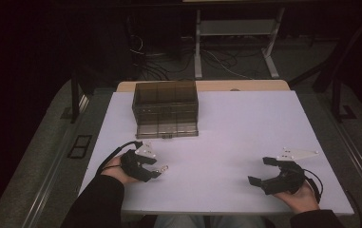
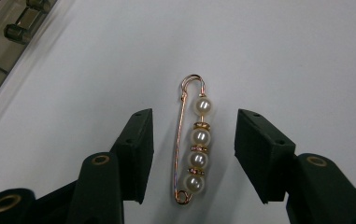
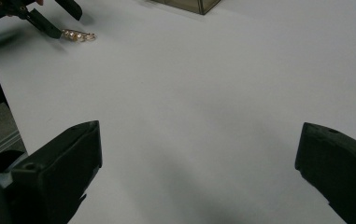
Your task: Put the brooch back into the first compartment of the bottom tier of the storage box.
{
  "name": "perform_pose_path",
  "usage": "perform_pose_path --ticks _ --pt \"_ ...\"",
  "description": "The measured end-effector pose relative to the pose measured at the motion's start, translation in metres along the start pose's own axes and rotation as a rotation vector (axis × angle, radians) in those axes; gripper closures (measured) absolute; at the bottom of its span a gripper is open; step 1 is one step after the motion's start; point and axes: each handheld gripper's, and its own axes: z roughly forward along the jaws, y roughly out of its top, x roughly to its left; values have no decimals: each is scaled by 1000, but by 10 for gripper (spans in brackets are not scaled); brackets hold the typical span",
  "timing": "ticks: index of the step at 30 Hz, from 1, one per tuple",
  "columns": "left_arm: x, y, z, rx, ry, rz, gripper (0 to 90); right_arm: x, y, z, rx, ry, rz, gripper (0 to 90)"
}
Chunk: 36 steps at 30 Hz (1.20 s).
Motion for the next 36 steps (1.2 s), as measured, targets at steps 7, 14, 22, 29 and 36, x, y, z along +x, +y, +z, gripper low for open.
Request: perform_pose_path --ticks 7,14,22,29,36 --pt "-1 0 4 12 0 4 503 0 0 0 2 1 -1 2" --pt "-2 0 8 39 8 25 567 0 0 0 7 4 -4 2" --pt "-3 0 9 44 -1 40 693 0 -1 1 10 9 -1 2" --pt "-1 1 9 45 -12 48 725 0 -1 1 9 9 1 2" --pt "-1 1 9 45 -25 27 778 0 -1 1 8 8 1 2"
